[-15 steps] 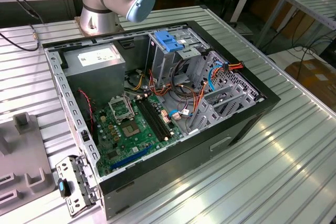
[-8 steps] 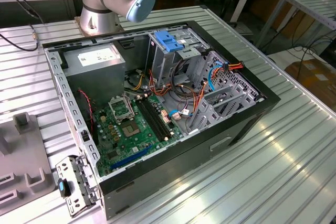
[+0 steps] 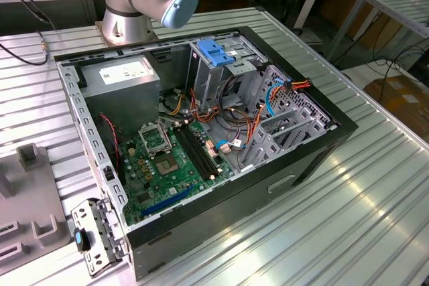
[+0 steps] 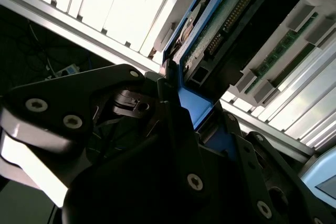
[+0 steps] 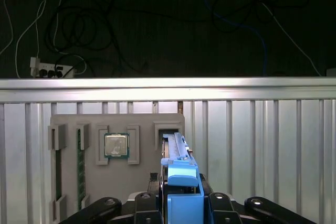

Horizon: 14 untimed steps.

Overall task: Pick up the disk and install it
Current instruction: 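Pick up the disk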

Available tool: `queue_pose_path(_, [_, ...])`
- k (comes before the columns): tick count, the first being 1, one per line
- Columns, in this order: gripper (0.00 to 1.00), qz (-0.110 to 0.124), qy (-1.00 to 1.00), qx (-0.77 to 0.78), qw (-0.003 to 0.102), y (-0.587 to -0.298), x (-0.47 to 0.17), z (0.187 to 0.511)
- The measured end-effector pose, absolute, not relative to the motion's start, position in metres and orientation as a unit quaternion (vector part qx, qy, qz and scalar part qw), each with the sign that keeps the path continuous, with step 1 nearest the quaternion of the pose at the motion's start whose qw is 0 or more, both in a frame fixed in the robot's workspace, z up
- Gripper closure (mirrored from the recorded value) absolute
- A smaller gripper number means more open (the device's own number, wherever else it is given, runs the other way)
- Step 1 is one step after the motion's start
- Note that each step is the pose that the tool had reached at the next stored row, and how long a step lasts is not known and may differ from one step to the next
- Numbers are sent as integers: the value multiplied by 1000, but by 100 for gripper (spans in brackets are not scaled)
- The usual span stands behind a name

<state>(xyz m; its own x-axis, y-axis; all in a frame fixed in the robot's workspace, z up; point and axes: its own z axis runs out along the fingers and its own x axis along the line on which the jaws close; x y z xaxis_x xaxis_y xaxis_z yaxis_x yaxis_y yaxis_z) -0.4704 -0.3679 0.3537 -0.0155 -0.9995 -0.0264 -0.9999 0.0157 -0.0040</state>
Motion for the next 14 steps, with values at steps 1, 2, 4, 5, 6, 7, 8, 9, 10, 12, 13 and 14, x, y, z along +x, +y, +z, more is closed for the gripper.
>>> queue_pose_path(1, [63,8,713,-702,11,-368,-470,354])
queue_pose_path(2, [63,8,713,-701,11,-368,-470,354])
queue_pose_path(4, [63,8,713,-701,11,-368,-470,354])
queue_pose_path(5, [63,8,713,-702,11,-368,-470,355])
queue_pose_path(6, [63,8,713,-702,11,-368,-470,355])
queue_pose_path(7, [63,8,713,-702,11,-368,-470,355])
queue_pose_path(8, [63,8,713,-702,11,-368,-470,355])
queue_pose_path(9, [63,8,713,-702,11,-368,-470,355])
queue_pose_path(10, [63,8,713,-702,11,-368,-470,356])
queue_pose_path(12, [63,8,713,-702,11,-368,-470,356])
queue_pose_path(13, [63,8,713,-702,11,-368,-470,356])
queue_pose_path(14, [63,8,713,-702,11,-368,-470,356])
